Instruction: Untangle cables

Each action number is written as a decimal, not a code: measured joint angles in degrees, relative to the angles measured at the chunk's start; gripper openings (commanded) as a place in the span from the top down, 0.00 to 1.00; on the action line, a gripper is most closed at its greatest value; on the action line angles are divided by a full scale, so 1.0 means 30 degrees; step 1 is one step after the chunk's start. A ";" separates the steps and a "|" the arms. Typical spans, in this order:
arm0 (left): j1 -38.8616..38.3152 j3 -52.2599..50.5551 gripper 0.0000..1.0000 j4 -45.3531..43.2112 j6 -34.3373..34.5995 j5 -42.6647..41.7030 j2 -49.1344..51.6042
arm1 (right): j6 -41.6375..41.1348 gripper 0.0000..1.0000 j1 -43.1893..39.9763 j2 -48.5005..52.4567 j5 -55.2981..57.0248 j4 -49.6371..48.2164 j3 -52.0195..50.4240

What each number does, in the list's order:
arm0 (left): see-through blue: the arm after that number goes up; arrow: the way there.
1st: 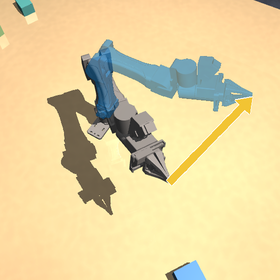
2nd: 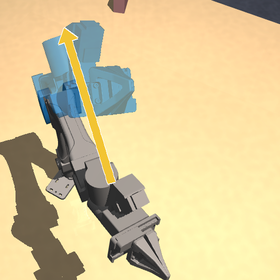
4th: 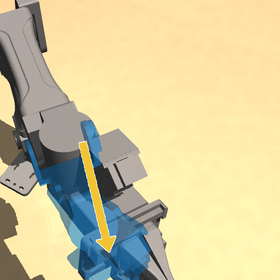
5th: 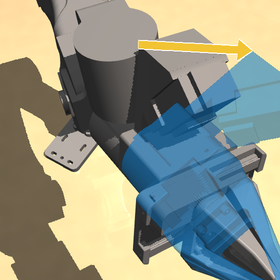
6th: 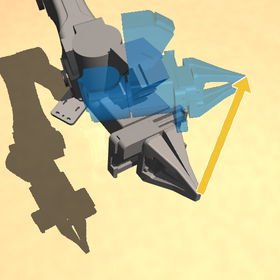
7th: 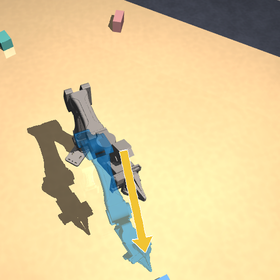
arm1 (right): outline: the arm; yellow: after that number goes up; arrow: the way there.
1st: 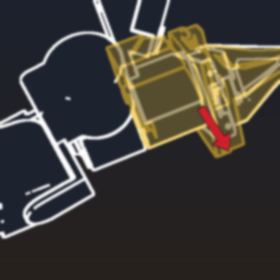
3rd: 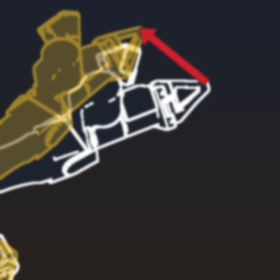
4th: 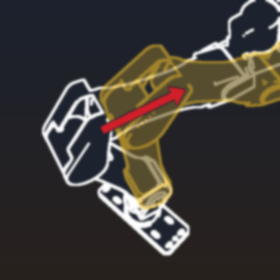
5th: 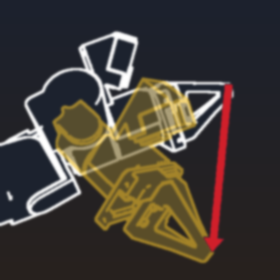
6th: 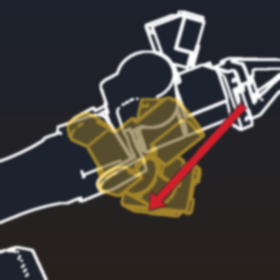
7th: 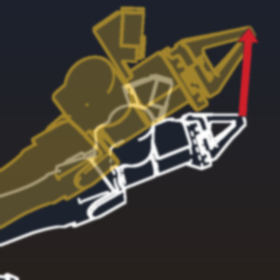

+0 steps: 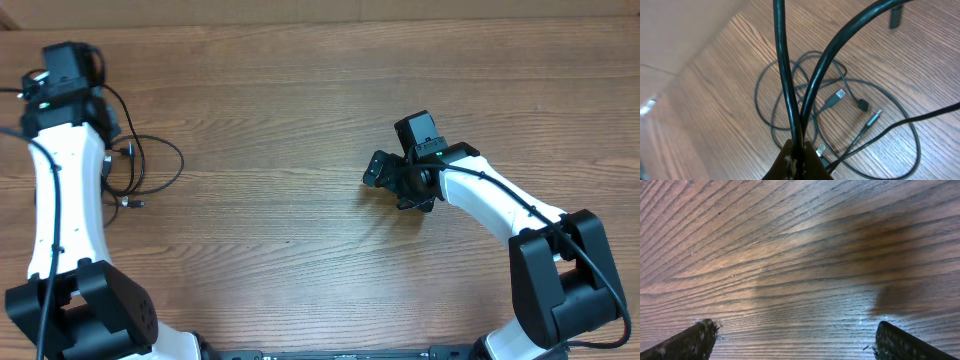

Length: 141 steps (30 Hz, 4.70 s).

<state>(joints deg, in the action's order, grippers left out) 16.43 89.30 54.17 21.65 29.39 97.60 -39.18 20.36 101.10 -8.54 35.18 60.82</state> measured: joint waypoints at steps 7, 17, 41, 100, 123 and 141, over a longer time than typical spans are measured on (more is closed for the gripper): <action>0.1348 0.0000 0.30 -0.0015 -0.0306 -0.3053 0.0000 | 0.0000 0.00 0.0000 0.0000 0.0007 0.0000 0.0000; 0.1399 0.0000 0.00 0.0007 -0.0357 -0.6841 0.0000 | 0.0000 0.00 0.0000 0.0000 0.0000 0.0007 0.0000; 0.0765 0.0000 0.00 0.2652 -0.0357 -1.1825 0.0000 | 0.0000 0.00 0.0000 0.0000 0.0000 0.0007 0.0000; 0.0765 0.0000 0.00 0.2659 -0.0357 -1.2029 0.0000 | 0.0000 0.00 0.0007 -1.9518 0.0007 0.1545 0.0000; 0.0765 0.0000 0.01 0.2659 -0.0357 -1.2036 0.0000 | -0.0007 0.00 -0.0102 -2.4727 0.0015 1.0659 -0.2521; 0.0765 0.0000 0.00 0.2659 -0.0357 -1.2029 0.0007 | -0.0015 0.00 -0.3293 -2.7955 0.0022 1.2029 -0.3526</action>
<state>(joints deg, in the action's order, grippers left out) 18.72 89.30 62.15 20.58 -6.70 97.62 -39.22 10.48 17.23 -8.47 71.26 50.24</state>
